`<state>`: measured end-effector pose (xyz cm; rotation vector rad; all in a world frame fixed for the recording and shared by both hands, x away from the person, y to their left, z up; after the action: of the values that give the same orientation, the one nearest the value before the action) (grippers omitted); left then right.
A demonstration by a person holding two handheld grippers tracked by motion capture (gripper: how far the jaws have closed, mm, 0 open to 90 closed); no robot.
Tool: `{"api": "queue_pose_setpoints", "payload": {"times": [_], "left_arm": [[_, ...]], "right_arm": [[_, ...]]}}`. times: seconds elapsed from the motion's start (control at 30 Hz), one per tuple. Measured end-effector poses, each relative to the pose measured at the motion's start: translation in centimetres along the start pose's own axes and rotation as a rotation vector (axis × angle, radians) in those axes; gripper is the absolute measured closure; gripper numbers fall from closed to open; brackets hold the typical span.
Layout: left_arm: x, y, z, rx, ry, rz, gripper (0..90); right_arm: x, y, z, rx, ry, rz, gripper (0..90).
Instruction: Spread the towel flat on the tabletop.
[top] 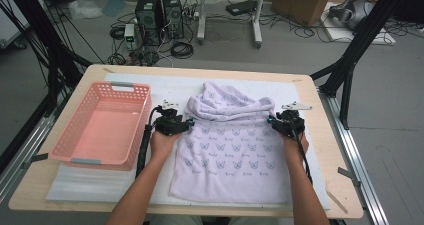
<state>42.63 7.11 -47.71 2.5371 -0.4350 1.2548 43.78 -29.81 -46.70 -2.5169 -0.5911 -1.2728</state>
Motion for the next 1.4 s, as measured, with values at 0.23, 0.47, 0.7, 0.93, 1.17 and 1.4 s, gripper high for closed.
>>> {"api": "queue_pose_setpoints", "payload": {"times": [0.23,0.47,0.7,0.93,1.17,1.4], "left_arm": [[-2.2,0.9,-2.7,0.003,-0.038,0.093,45.8],[-3.0,0.8,-3.2,0.029,-0.025,0.109,54.4],[-2.6,-0.2,-3.1,0.100,-0.001,0.063,87.2],[-2.8,-0.3,-3.4,0.050,-0.014,0.021,75.5],[-4.6,0.4,-5.9,-0.053,-0.033,0.054,47.2],[-6.5,1.1,-8.2,-0.092,-0.027,0.026,45.1]], "right_arm": [[-1.1,-1.5,-3.2,0.072,-0.001,-0.047,52.7],[-4.1,-2.1,-4.3,0.145,-0.079,-0.043,56.7],[-4.3,-0.7,-3.7,0.078,-0.092,-0.013,87.5],[-4.5,-0.4,-3.9,0.043,-0.069,0.000,66.3],[-5.0,-1.3,-6.3,0.085,-0.045,-0.019,51.2],[-6.7,-2.7,-8.9,0.129,-0.059,-0.046,48.9]]}}
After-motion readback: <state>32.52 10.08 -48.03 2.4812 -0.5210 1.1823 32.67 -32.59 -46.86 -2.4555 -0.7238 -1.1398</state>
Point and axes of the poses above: each handheld gripper's, and its own axes: z roughly forward along the jaws, x roughly out of its top, y roughly to its right, the point moved 5 cm from there along z, roughly forward along the jaws, and after that the axes turned 8 degrees about x, right-handed, at the moved point
